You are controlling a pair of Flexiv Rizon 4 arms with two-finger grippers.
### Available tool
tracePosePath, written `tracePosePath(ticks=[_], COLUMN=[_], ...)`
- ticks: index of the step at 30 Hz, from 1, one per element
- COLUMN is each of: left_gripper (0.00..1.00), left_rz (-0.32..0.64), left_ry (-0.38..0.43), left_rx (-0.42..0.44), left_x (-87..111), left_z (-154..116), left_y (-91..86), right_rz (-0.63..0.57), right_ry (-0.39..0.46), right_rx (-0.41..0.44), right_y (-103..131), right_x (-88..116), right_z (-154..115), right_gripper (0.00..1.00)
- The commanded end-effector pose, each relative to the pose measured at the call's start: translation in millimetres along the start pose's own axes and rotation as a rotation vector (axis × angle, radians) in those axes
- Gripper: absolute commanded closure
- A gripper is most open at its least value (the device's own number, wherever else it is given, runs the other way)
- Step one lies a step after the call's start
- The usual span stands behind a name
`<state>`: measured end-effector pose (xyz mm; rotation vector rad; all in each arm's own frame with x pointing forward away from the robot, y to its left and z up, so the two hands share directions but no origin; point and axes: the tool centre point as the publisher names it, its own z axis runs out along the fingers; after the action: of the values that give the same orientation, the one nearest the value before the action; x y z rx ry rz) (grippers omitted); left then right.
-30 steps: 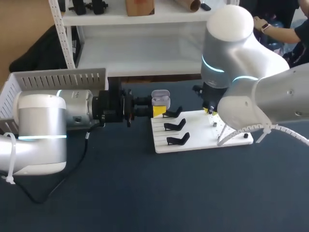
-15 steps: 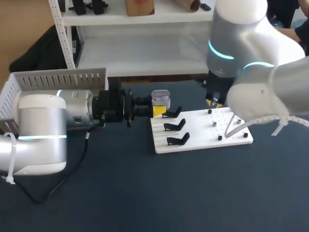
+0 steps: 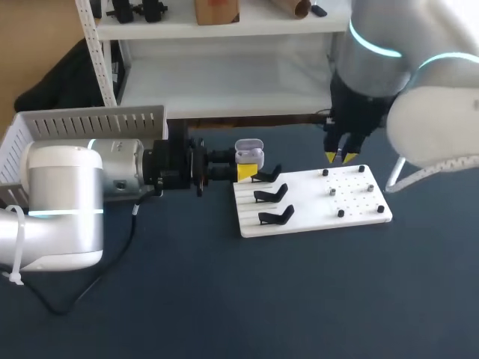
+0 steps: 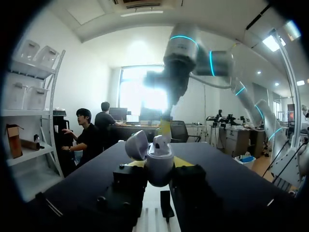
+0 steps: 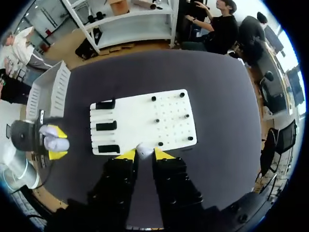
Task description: Pick up each earbud case from the left stands, insert the matching earbuds, close the lid, and place the case in the box.
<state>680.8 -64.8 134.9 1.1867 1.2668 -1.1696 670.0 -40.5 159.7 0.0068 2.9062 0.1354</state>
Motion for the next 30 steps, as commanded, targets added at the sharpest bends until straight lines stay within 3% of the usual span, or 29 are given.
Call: tracePosePath(ticks=[1, 7, 11, 20, 30], left_gripper=[1.00, 1.00, 1.00, 1.00, 1.00], left_rz=[0.000, 0.000, 0.000, 0.000, 0.000], left_ry=[-0.001, -0.001, -0.001, -0.001, -0.001], left_rx=[-0.001, -0.001, -0.001, -0.001, -0.001], left_x=[0.3, 0.3, 0.3, 0.3, 0.3], left_z=[0, 0, 0, 0, 0], left_y=[0.3, 0.3, 0.3, 0.3, 0.3], right_rz=[-0.062, -0.202, -0.264, -0.343, -0.483], right_ry=[0.002, 0.043, 0.049, -0.032, -0.044], right_rx=[0.004, -0.026, -0.043, -0.105, -0.130], right_y=[9, 40, 58, 99, 136], right_x=[19, 40, 43, 31, 18], right_z=[-42, -62, -70, -70, -57], right_gripper=[1.00, 1.00, 1.00, 1.00, 1.00])
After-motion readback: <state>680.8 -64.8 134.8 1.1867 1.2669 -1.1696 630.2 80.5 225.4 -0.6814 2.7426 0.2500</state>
